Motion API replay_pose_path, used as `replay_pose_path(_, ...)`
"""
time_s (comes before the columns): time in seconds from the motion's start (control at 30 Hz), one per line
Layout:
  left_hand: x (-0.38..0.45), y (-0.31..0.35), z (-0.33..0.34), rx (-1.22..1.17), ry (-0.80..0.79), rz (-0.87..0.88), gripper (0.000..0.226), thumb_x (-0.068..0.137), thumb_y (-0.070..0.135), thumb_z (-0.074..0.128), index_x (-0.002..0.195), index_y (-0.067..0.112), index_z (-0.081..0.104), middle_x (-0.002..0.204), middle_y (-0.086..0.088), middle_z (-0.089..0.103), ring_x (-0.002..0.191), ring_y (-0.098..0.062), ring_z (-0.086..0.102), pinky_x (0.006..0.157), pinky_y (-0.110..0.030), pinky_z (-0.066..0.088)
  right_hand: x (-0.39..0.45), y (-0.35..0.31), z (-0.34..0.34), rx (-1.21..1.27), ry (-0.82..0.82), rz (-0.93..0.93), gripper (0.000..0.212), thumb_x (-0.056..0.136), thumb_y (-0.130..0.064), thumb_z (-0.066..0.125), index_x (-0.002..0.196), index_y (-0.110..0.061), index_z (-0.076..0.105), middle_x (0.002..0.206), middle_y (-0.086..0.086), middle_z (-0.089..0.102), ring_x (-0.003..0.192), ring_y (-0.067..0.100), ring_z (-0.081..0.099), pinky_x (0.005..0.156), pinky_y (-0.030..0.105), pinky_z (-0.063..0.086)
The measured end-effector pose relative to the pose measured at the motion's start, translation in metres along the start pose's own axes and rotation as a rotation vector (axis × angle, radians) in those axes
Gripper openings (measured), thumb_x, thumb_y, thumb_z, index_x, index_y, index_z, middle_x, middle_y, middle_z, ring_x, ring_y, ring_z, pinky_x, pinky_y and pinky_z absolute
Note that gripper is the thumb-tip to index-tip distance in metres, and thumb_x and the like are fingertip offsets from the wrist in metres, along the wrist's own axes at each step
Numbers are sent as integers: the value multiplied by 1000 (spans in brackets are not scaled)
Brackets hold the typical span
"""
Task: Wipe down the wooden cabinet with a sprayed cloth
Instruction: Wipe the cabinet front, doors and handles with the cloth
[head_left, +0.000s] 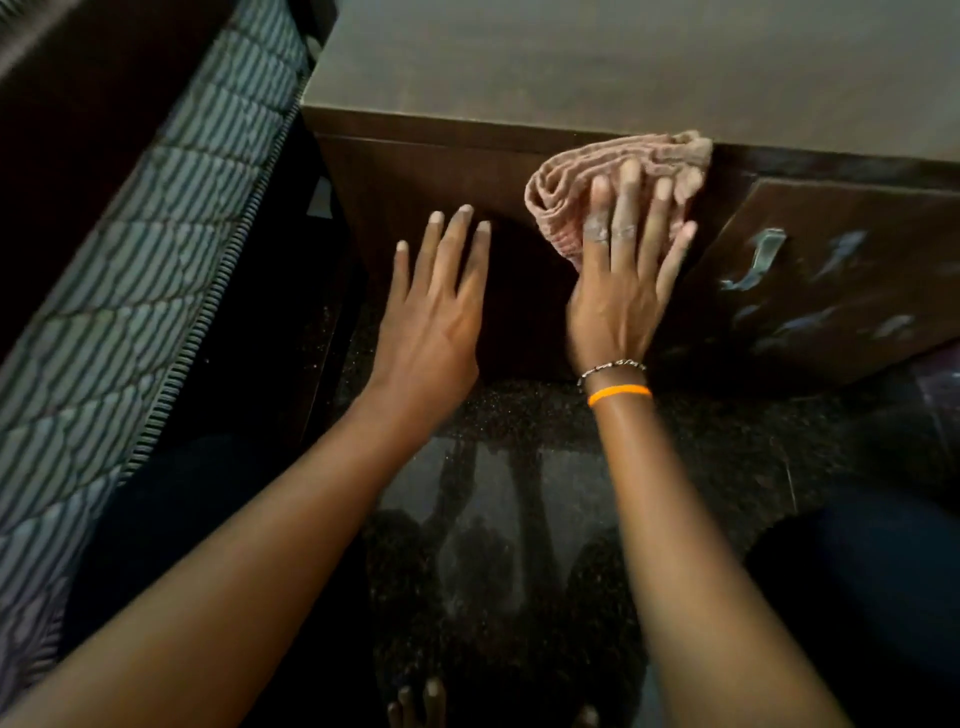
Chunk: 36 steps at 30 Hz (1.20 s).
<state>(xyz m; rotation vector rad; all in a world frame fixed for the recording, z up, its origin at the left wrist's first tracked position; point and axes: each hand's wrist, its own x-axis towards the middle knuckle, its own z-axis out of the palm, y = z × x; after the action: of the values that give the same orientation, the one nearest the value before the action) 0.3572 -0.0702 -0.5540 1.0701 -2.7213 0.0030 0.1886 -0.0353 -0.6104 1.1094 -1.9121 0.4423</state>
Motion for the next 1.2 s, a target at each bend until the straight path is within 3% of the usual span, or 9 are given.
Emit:
replay_pose_path(0.13,4,-4,6,97,-74,-39,91,79,4,56,149,7,-3,158,-5,-15,144,-33,-10,115,-50,-2,23,-39,-11,328,-50,434,55,79,4,54,133,0,45,144,29,34,135,48,24,113,53,13)
replay_pose_path(0.2,6,-8,8,112,-103,-30,89,80,4,55,149,8,0,157,-2,-16,144,-34,-10,115,-51,-1,31,-46,-11,355,-9,257,46,79,2,51,125,-3,52,140,26,42,131,48,29,112,54,13)
replay_pose_path(0.3,7,-11,11,136,-140,-26,87,80,10,57,149,9,4,158,-3,-12,143,-35,-11,114,-52,-1,37,-43,-11,196,36,-204,42,96,-12,35,137,-18,40,141,-1,49,131,27,43,109,46,22)
replay_pose_path(0.4,7,-8,12,99,-141,-43,86,82,10,57,149,9,3,158,-3,-15,143,-35,-12,114,-52,-1,36,-19,-14,69,16,-289,51,92,-14,39,141,-25,29,142,-12,46,131,15,45,110,40,29)
replay_pose_path(0.57,8,-1,13,97,-166,-83,93,84,21,59,149,8,-7,155,-3,-24,143,-36,-15,114,-53,0,28,1,-25,250,16,215,54,85,5,42,139,-1,37,146,23,37,136,42,31,113,50,25)
replay_pose_path(0.77,6,26,13,66,-25,-22,88,83,19,57,149,5,0,158,-10,-11,144,-35,-8,114,-53,4,25,-11,-47,654,128,704,72,68,20,32,140,11,26,150,32,15,143,36,10,119,27,3)
replay_pose_path(0.97,14,47,25,78,-5,114,82,86,14,50,149,6,-2,157,-8,-14,145,-31,-9,116,-46,2,20,10,-41,462,118,545,65,68,21,44,132,14,37,133,31,38,128,30,25,113,12,1)
replay_pose_path(1.13,21,50,31,99,-81,98,84,87,19,51,148,4,-4,157,-6,-19,144,-32,-10,116,-48,2,8,29,-20,408,113,321,45,81,10,46,123,-4,52,128,17,50,118,26,41,106,28,33)
replay_pose_path(1.2,23,51,32,108,-109,90,85,88,19,51,148,3,-6,156,-5,-21,144,-33,-12,116,-48,1,-6,27,-13,402,85,337,42,82,7,46,121,-8,51,126,18,51,115,27,43,102,29,35)
